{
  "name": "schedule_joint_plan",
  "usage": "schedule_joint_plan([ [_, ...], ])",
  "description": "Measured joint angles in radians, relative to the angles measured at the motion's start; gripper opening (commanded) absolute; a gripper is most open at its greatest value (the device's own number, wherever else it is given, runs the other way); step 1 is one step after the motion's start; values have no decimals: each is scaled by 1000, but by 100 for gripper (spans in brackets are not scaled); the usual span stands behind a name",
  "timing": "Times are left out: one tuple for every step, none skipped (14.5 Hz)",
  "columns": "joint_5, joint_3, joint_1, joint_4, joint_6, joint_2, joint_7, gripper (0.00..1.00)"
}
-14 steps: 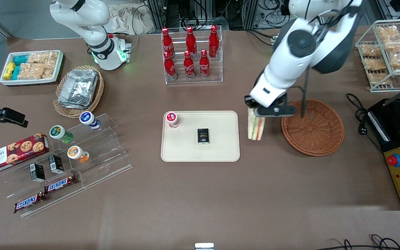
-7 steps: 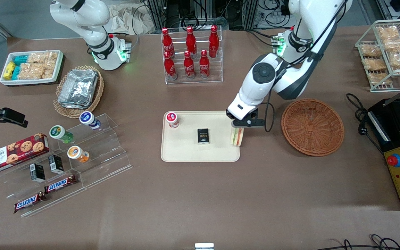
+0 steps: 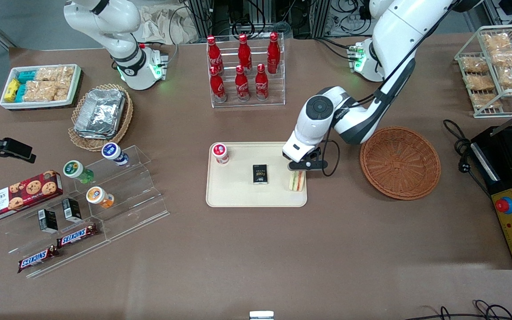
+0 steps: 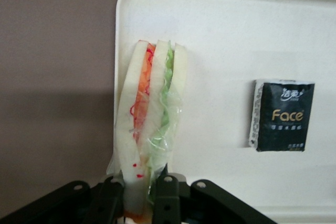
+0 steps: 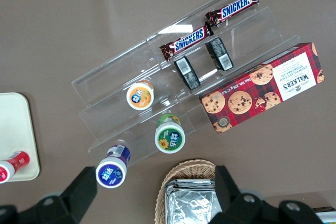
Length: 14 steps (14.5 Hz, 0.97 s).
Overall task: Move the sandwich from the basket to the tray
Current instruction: 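Lower the sandwich onto the tray beside the black packet and release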
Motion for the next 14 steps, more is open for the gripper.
schedule_joint_plan([
  [2, 0, -1, 13, 2, 5, -20, 100],
  [3, 0, -2, 27, 3, 7, -53, 100],
  [3, 0, -2, 40, 3, 8, -91, 100],
  [3, 0, -3, 52, 2, 9, -126, 100],
  [3, 0, -3, 63, 2, 10, -153, 100],
  [3, 1, -2, 78, 2, 9, -171, 100],
  [5, 2, -1, 103, -7, 5, -186, 100],
  [8, 4, 1, 140, -49, -4, -197, 100],
  [9, 5, 3, 190, -130, -18, -205, 100],
  [9, 5, 5, 252, -236, -34, -211, 100],
  [9, 6, 6, 322, -344, -50, -212, 100],
  [9, 7, 9, 386, -444, -64, -203, 100],
  [4, 8, 19, 441, -536, -80, -171, 100],
  [-15, 20, 29, 482, -618, -100, -108, 100],
])
